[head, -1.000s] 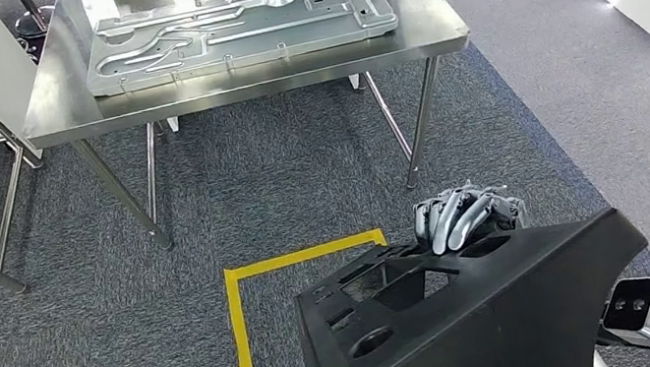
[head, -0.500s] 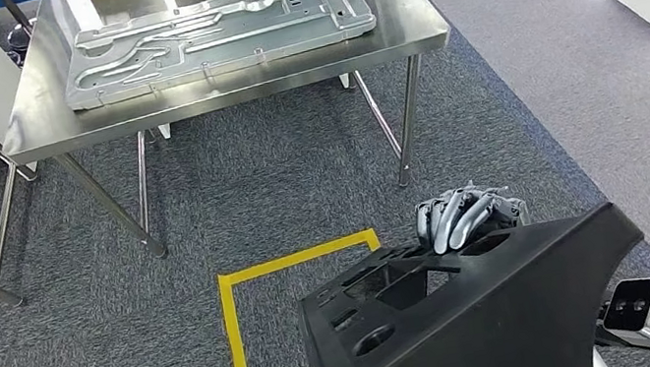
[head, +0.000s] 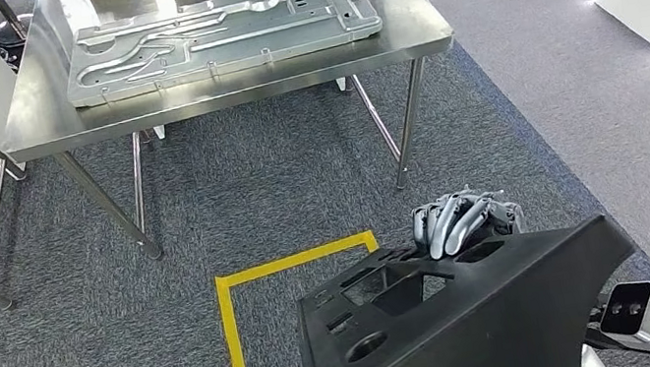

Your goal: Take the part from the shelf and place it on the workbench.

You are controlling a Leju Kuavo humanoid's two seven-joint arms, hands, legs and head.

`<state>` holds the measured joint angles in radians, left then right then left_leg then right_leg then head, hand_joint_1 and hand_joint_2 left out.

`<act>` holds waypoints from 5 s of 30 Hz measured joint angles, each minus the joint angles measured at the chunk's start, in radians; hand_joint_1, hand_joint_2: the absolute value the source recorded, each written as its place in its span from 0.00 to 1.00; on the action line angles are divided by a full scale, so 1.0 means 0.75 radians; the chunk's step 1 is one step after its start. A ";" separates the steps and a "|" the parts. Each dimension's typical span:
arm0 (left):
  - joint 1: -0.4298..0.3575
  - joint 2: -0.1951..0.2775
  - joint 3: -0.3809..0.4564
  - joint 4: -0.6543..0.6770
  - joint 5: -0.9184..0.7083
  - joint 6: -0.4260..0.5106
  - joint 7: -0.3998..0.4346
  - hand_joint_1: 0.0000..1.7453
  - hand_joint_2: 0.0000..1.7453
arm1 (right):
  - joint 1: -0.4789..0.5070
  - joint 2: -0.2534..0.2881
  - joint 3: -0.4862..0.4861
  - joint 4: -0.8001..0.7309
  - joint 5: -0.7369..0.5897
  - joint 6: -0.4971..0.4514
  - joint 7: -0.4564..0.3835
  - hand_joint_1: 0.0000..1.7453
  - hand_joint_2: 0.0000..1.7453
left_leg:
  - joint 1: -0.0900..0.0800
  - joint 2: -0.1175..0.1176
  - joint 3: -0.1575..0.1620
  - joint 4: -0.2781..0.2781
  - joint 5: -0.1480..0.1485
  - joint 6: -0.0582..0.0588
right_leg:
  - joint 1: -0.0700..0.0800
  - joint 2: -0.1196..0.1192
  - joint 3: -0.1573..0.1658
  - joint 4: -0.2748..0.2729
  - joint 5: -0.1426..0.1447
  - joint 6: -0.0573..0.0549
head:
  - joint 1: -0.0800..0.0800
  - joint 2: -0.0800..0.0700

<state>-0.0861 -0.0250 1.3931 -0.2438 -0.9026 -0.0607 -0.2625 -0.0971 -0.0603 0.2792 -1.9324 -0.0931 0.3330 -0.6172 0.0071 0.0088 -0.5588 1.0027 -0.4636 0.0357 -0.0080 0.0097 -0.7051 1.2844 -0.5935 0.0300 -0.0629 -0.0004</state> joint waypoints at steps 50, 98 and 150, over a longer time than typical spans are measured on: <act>0.014 -0.006 0.000 0.001 -0.003 -0.001 -0.020 0.00 1.00 | 0.015 -0.003 0.002 -0.036 0.014 -0.026 0.019 0.96 1.00 | 0.001 -0.005 -0.103 0.194 -0.139 -0.049 | 0.021 -0.004 0.225 -0.356 0.143 -0.076 | 0.000 0.000; 0.005 -0.010 0.001 0.002 0.002 -0.016 -0.043 0.00 1.00 | -0.073 -0.032 0.006 0.019 -0.002 -0.025 0.004 0.96 1.00 | -0.008 -0.036 0.086 0.001 -0.068 -0.026 | 0.000 -0.013 0.101 -0.322 0.236 -0.019 | 0.000 0.000; -0.006 -0.015 -0.030 0.007 -0.061 -0.094 -0.090 0.00 1.00 | -0.978 -0.145 -0.225 0.681 0.556 -0.527 0.234 0.96 1.00 | -0.002 -0.014 -0.063 0.010 0.062 -0.027 | 0.002 -0.013 0.148 -0.349 0.186 -0.024 | 0.001 0.000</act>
<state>-0.0905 -0.0360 1.3703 -0.2388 -0.9479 -0.1311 -0.3301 -0.8309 -0.1693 0.1102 -1.4219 0.3242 -0.0624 -0.4421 0.0059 -0.0014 -0.6062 1.0102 -0.4172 0.0153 -0.0062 0.0001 -0.5939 1.0225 -0.4538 0.0117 -0.0621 -0.0004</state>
